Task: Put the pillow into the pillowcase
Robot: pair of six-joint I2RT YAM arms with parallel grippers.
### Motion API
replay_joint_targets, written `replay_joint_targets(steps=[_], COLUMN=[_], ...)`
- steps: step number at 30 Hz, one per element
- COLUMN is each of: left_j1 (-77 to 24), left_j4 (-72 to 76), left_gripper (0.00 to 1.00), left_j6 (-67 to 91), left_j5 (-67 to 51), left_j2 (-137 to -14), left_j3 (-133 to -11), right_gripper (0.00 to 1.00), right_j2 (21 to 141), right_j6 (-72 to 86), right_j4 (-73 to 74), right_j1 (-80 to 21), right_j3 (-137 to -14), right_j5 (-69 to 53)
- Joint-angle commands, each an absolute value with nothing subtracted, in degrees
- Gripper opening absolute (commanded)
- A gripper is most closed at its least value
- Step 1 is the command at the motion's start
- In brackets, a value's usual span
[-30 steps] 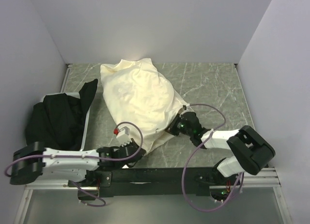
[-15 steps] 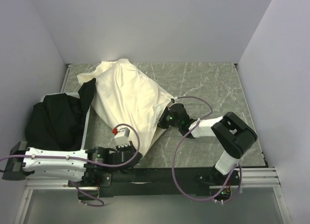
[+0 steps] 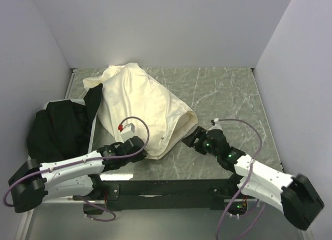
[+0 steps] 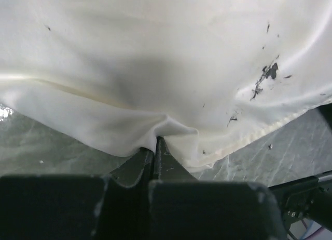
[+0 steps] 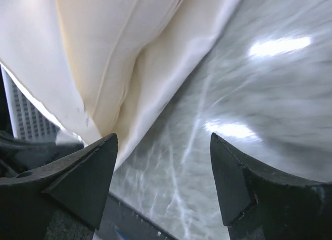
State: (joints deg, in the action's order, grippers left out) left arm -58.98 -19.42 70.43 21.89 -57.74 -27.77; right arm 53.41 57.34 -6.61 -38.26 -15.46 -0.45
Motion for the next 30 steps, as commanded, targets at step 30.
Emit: replay_joint_targets(steps=[30], left_j1=[-46.2], left_j4=[-20.7], left_gripper=[0.01], left_j6=[58.0], left_j5=[11.0], left_j2=[-50.3], left_j3=[-35.0], right_gripper=[0.65], right_j2=[81.4], right_j6=[33.4], right_j4=[-22.8], right_j1=[-15.5], right_j3=[-32.9], right_j5=[-5.0])
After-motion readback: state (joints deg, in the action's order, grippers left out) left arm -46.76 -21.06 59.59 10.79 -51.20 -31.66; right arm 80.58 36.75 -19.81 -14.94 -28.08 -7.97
